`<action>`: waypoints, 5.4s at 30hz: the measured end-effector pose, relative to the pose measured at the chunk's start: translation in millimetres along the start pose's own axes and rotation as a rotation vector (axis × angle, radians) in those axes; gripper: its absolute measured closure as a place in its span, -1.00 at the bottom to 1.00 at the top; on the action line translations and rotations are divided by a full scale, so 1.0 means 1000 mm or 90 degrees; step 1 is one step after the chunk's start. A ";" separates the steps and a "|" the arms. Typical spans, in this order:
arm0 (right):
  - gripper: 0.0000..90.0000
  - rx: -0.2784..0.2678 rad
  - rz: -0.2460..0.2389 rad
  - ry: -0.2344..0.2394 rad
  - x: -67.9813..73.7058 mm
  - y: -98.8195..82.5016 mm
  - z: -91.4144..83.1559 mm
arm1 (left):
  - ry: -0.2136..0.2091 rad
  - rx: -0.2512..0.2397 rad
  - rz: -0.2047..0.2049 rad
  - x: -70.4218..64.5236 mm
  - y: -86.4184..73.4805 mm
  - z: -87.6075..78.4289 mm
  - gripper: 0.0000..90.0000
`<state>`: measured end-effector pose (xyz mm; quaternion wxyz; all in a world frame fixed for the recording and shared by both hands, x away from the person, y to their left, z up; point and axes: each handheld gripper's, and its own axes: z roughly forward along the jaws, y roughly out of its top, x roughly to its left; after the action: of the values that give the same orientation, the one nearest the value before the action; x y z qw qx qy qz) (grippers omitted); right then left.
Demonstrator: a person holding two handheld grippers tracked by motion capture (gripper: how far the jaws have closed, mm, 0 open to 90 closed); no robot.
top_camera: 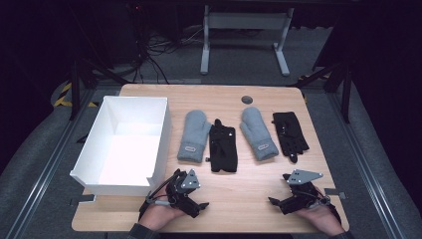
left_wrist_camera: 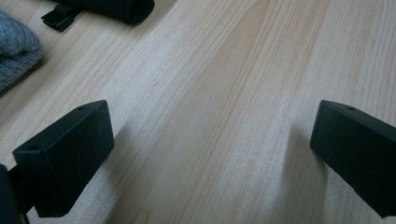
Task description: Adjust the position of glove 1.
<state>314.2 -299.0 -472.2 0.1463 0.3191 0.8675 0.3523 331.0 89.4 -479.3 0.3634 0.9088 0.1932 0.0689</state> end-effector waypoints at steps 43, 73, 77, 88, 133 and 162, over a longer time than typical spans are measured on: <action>-0.87 -0.032 0.063 -0.076 -0.032 0.082 0.022 | 0.001 0.000 -0.003 0.000 0.000 0.000 -1.00; -0.69 -0.024 0.137 -0.116 -0.087 0.125 0.074 | 0.001 0.000 -0.002 0.000 0.000 0.000 -1.00; -0.63 -0.015 0.144 -0.130 -0.092 0.126 0.081 | 0.002 0.000 -0.003 0.000 0.000 0.000 -1.00; -0.10 0.006 0.147 -0.116 -0.097 0.119 0.090 | 0.004 -0.001 -0.008 -0.001 0.001 0.001 -1.00; 0.66 -0.044 0.057 -0.028 -0.024 0.091 -0.006 | 0.006 -0.002 -0.010 -0.001 0.001 0.001 -1.00; 0.02 -0.030 0.041 0.026 0.021 0.044 -0.027 | 0.010 -0.002 -0.012 -0.002 0.001 0.001 -1.00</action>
<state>305.5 -275.2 -422.6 0.1245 0.3361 0.8510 0.3839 330.2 87.0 -479.3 0.3639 0.9057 0.2047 0.0728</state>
